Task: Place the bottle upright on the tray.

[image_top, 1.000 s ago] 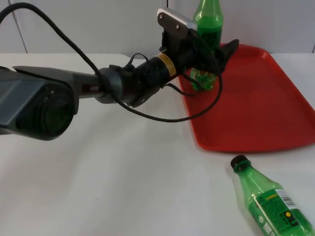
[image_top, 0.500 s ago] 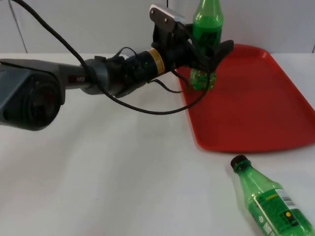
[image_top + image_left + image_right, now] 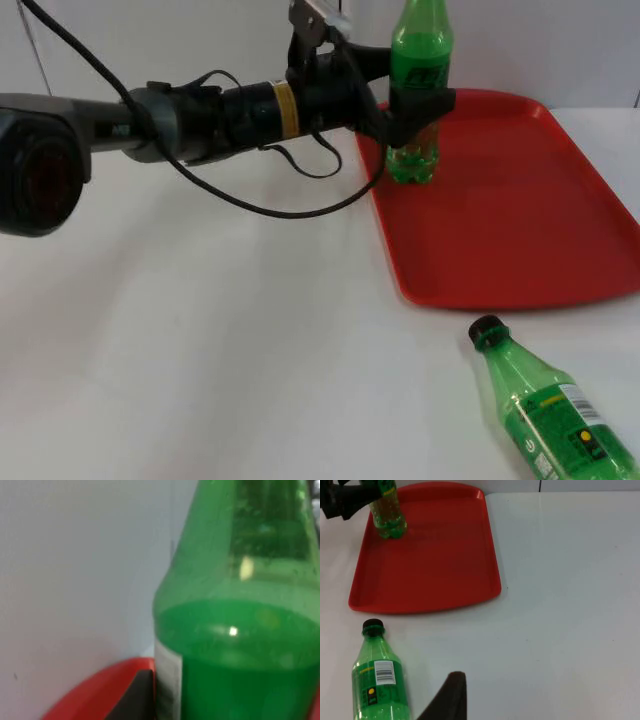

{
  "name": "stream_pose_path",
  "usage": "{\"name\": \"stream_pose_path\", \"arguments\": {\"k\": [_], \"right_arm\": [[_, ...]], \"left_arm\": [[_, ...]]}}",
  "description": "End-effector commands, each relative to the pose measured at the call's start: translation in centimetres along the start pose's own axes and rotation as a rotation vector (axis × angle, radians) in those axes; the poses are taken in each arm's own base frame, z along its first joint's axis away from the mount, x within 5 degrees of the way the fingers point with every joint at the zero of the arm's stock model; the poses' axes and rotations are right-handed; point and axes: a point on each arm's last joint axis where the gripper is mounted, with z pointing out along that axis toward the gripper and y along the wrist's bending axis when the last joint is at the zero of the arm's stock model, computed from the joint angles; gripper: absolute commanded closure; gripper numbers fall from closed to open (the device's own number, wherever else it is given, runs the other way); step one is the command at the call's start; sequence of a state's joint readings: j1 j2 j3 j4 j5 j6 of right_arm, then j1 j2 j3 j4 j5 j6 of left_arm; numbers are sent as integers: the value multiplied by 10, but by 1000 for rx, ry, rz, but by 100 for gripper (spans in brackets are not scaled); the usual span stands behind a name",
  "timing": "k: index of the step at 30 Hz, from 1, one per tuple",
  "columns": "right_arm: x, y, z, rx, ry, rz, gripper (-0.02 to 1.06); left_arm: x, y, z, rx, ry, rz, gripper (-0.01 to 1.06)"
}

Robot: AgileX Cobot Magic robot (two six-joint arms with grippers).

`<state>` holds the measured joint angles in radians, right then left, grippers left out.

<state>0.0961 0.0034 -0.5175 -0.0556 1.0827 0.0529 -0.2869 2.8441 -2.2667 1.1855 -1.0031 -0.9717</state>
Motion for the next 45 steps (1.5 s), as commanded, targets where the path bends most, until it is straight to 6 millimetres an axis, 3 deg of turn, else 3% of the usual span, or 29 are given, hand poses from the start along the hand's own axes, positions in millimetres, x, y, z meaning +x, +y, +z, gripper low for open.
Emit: {"name": "stream_pose_path", "arguments": {"k": [1, 8, 20, 32, 37, 40, 45], "right_arm": [[0, 0, 0, 4, -5, -2, 0], [0, 0, 0, 4, -5, -2, 0], [0, 0, 0, 4, -5, -2, 0], [0, 0, 0, 4, -5, -2, 0], [0, 0, 0, 4, -5, -2, 0], [0, 0, 0, 4, -5, -2, 0], [0, 0, 0, 4, -5, -2, 0]], "left_arm": [[-8, 6, -12, 49, 23, -5, 0], [-17, 18, -29, 59, 105, 19, 0], [-70, 36, -75, 134, 306, -18, 0], [-174, 38, -109, 91, 232, -36, 0], [-221, 26, -114, 76, 201, -25, 0], [-231, 23, -115, 72, 194, -35, 0], [-254, 20, -114, 83, 9, -172, 0]]}}
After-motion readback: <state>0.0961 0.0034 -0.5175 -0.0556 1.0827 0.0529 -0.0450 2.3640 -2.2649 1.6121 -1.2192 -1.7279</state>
